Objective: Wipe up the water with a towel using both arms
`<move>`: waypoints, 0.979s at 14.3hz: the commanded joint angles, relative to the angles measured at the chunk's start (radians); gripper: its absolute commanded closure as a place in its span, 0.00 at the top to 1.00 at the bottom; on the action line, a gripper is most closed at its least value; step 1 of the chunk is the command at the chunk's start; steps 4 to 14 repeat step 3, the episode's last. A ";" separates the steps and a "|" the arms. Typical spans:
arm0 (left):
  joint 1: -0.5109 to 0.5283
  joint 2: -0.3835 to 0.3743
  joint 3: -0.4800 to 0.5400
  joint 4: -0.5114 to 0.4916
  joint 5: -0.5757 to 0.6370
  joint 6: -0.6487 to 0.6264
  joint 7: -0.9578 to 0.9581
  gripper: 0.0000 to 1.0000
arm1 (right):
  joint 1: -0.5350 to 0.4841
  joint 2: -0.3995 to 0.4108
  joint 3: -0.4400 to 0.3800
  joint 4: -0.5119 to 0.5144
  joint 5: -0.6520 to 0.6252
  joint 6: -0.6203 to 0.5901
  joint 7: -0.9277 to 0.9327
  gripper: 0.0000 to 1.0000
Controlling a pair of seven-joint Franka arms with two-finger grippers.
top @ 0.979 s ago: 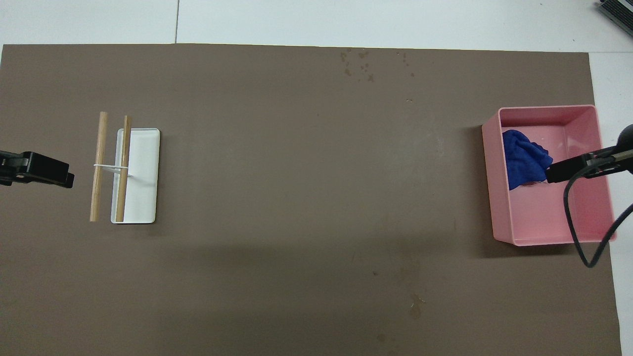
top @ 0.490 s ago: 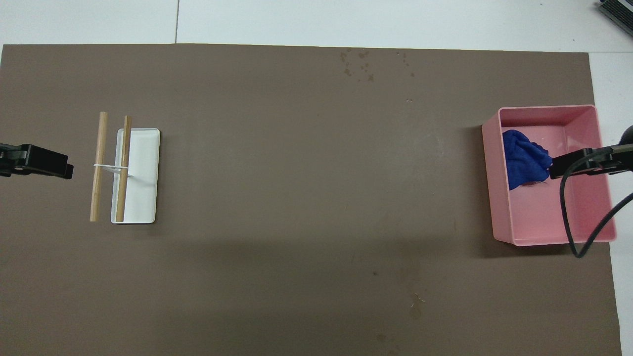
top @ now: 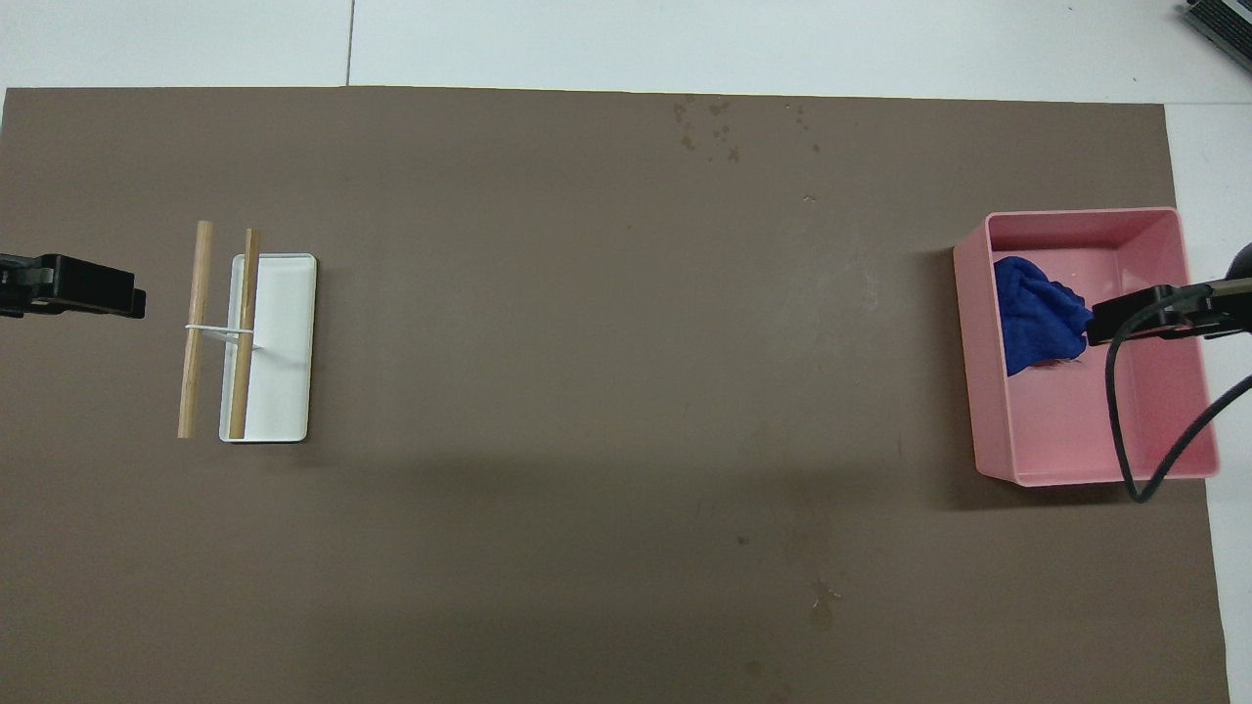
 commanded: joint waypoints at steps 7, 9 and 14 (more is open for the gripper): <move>-0.005 -0.022 0.003 -0.030 0.012 0.010 -0.017 1.00 | 0.001 -0.003 0.001 -0.006 -0.015 0.016 0.018 1.00; -0.005 -0.022 0.003 -0.030 0.012 0.010 -0.017 1.00 | 0.001 -0.003 0.001 -0.006 -0.015 0.016 0.018 1.00; -0.005 -0.022 0.003 -0.030 0.012 0.010 -0.017 1.00 | 0.001 -0.003 0.001 -0.006 -0.015 0.016 0.018 1.00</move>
